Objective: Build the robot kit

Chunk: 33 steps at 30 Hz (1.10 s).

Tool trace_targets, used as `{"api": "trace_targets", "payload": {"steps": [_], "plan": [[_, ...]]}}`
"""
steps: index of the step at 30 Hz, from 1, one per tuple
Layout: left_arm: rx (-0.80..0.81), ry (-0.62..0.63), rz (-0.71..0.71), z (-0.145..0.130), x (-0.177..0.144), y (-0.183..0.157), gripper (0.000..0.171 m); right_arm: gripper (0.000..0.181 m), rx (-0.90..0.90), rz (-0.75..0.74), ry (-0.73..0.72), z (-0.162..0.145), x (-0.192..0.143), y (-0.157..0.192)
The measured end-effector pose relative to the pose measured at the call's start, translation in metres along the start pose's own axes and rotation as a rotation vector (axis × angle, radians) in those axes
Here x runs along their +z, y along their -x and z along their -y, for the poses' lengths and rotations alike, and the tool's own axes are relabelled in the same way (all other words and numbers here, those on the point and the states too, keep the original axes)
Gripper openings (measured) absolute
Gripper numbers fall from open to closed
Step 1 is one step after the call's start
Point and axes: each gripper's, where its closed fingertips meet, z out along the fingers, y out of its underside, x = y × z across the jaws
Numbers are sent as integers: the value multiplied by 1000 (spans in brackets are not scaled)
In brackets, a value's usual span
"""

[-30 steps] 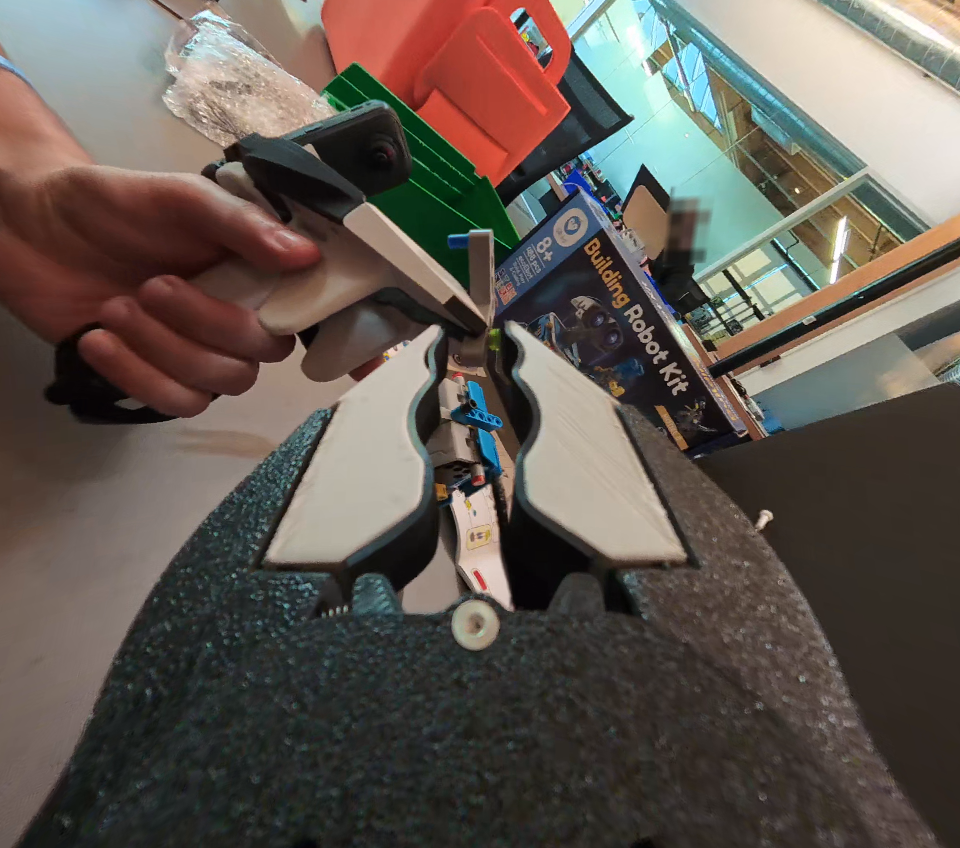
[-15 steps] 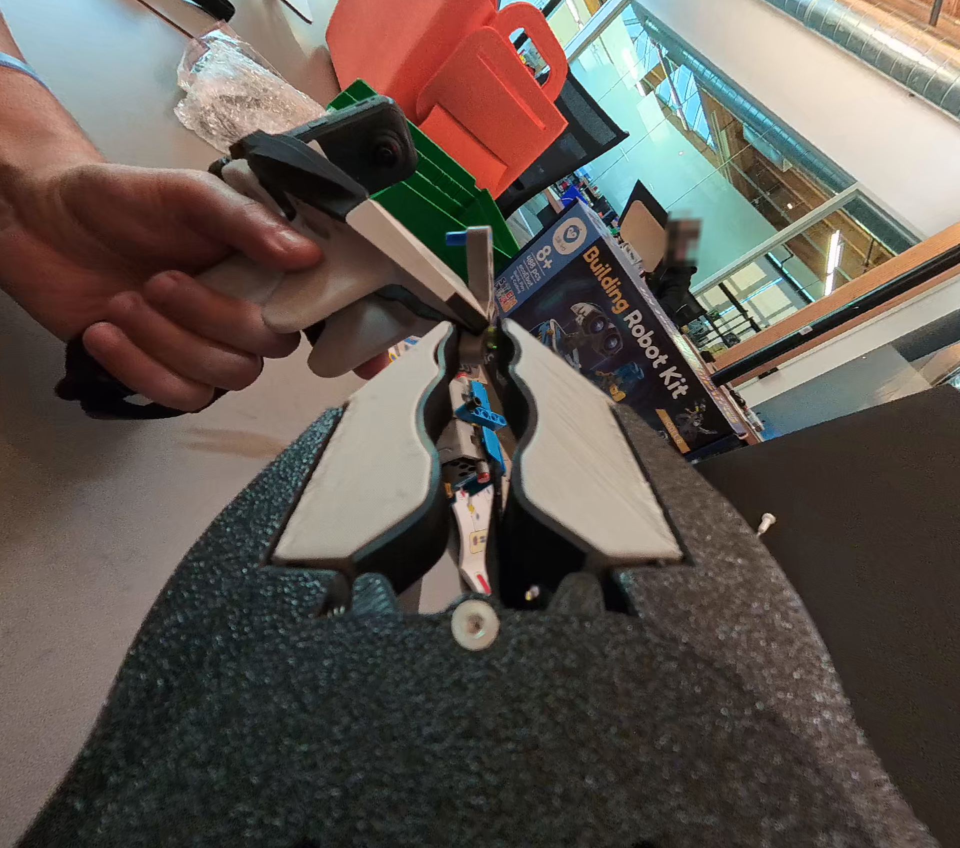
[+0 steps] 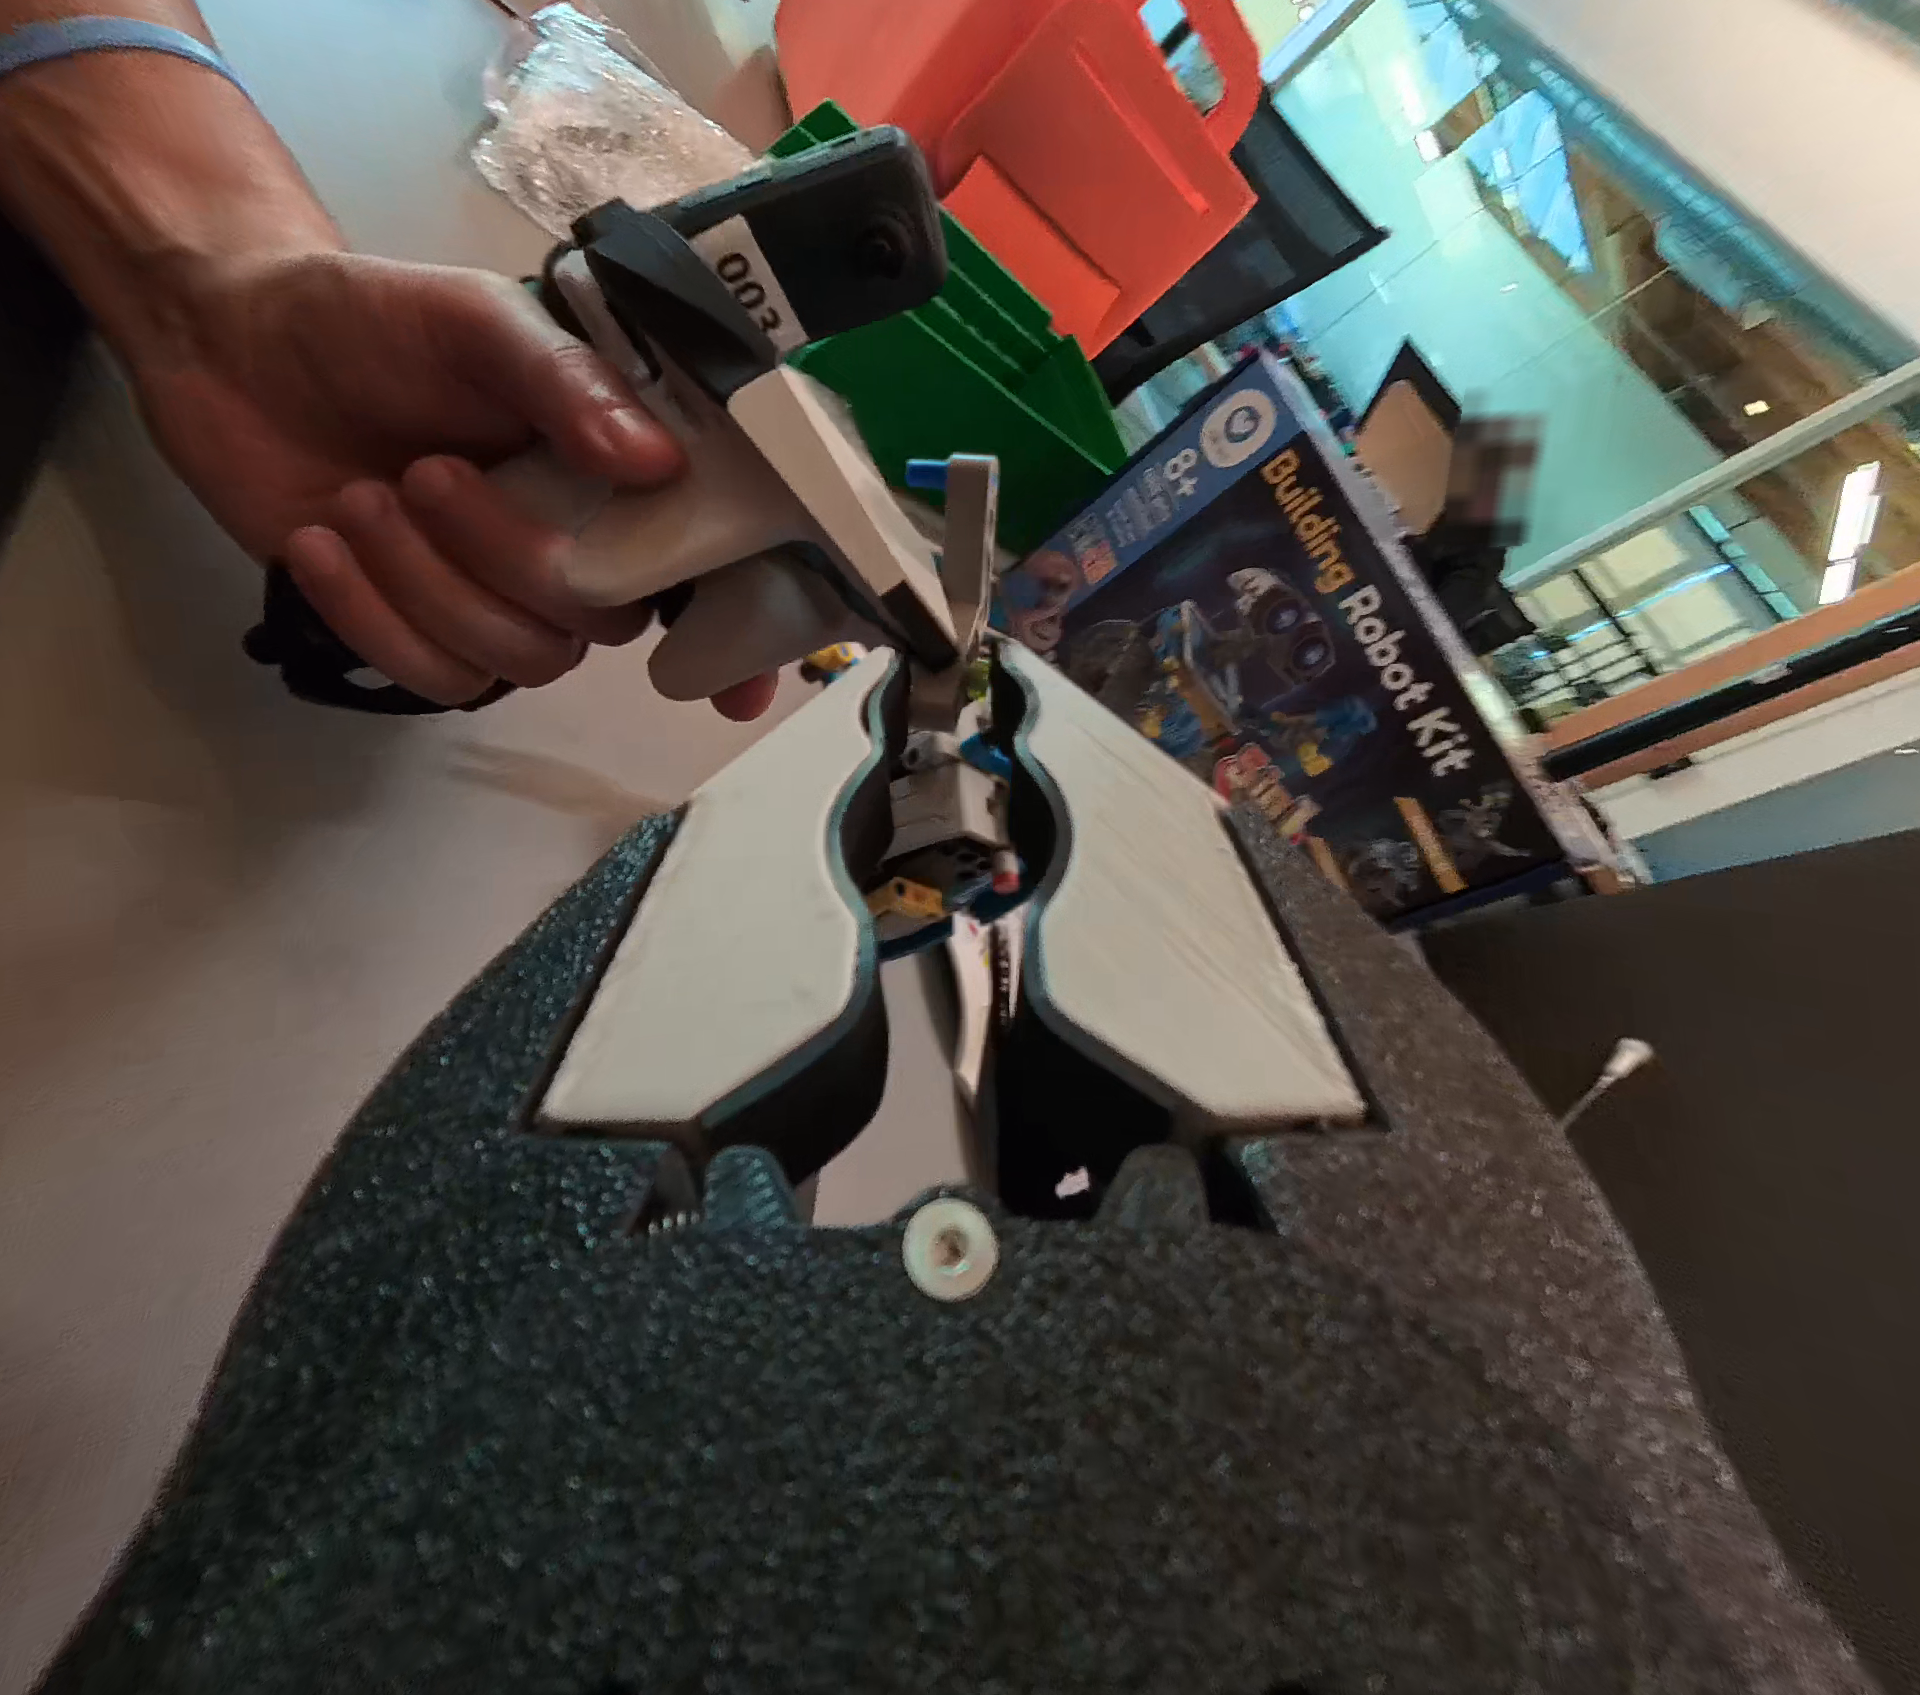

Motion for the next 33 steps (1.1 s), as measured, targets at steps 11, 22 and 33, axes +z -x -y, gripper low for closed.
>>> {"api": "trace_targets", "payload": {"steps": [11, 22, 33], "plan": [[-55, -3, 46, -7, -2, 15, 7, 14, 125, 62, 10, -18, -1, 1], [-74, -28, 40, -2, -4, 14, 7, 13, 44, -48, -9, -17, 0, -3], [8, -38, 65, 1, -3, 8, 7, 11, -75, -113, 22, -11, -4, -6]]}}
